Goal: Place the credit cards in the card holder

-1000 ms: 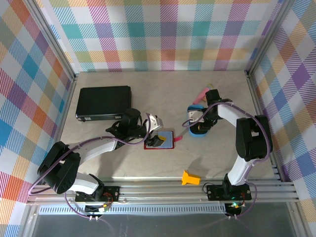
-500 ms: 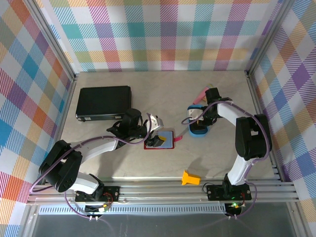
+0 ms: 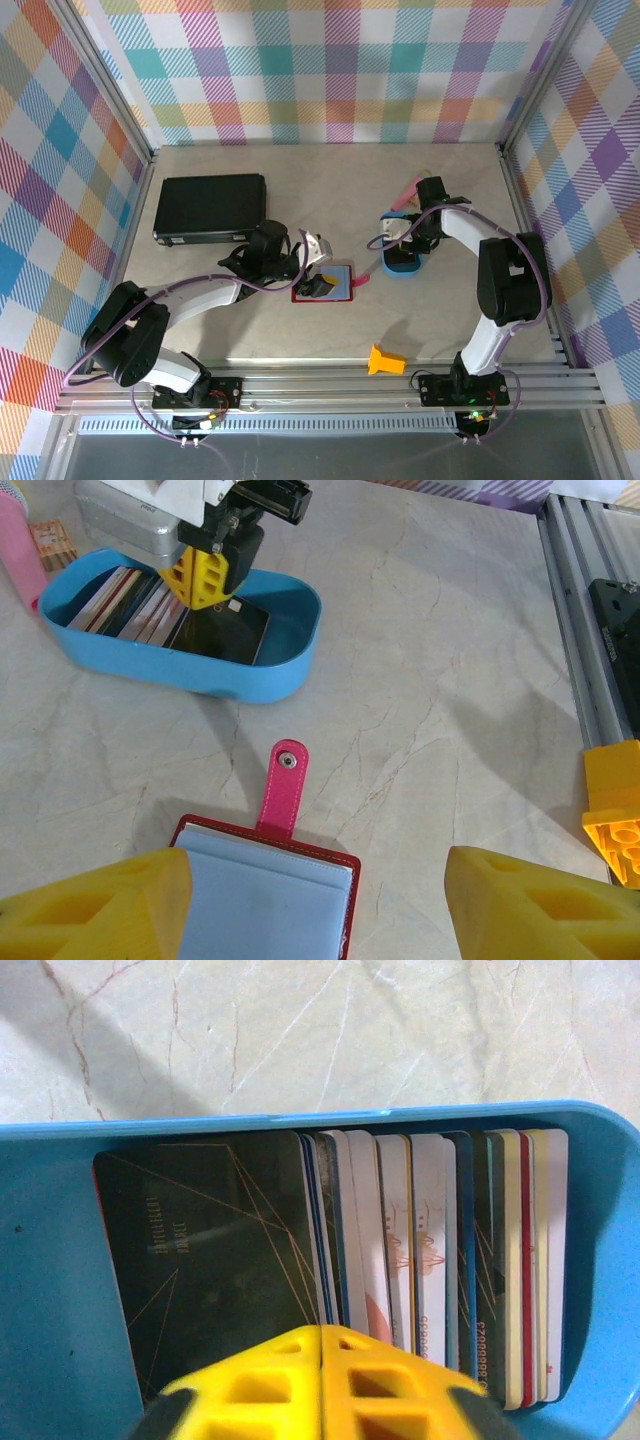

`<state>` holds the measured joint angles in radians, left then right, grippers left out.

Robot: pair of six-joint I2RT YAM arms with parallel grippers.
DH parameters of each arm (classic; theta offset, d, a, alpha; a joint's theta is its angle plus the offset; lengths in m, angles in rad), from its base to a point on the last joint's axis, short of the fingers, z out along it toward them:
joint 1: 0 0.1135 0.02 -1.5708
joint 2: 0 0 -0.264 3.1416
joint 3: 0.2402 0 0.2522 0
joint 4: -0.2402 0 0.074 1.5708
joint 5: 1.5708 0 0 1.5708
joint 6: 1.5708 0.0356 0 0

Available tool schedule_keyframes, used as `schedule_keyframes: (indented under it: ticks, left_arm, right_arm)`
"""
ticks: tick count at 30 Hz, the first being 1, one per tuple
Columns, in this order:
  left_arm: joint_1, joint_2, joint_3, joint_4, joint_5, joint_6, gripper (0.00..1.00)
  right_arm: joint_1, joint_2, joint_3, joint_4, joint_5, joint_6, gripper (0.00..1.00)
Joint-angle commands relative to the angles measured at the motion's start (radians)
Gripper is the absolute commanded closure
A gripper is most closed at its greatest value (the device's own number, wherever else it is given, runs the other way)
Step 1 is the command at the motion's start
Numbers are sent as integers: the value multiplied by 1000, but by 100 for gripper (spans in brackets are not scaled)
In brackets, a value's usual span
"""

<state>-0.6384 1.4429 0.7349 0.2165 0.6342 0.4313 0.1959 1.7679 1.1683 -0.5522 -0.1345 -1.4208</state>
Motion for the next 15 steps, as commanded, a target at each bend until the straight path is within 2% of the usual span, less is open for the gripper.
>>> schedule_keyframes:
  ticks: [1, 3, 8, 15]
  left_arm:
    - [-13, 8, -2, 18, 6, -2, 33]
    - [-15, 7, -1, 17, 5, 0, 33]
    - [-17, 9, -1, 14, 4, 3, 33]
    - [-18, 12, 1, 12, 1, 3, 33]
  right_arm:
    - [-4, -44, 3, -58, -39, -3, 62]
    - [-3, -45, -2, -79, -65, -21, 48]
    - [3, -26, -11, -78, -73, -52, 31]
    - [13, 22, -2, -15, -32, -35, 29]
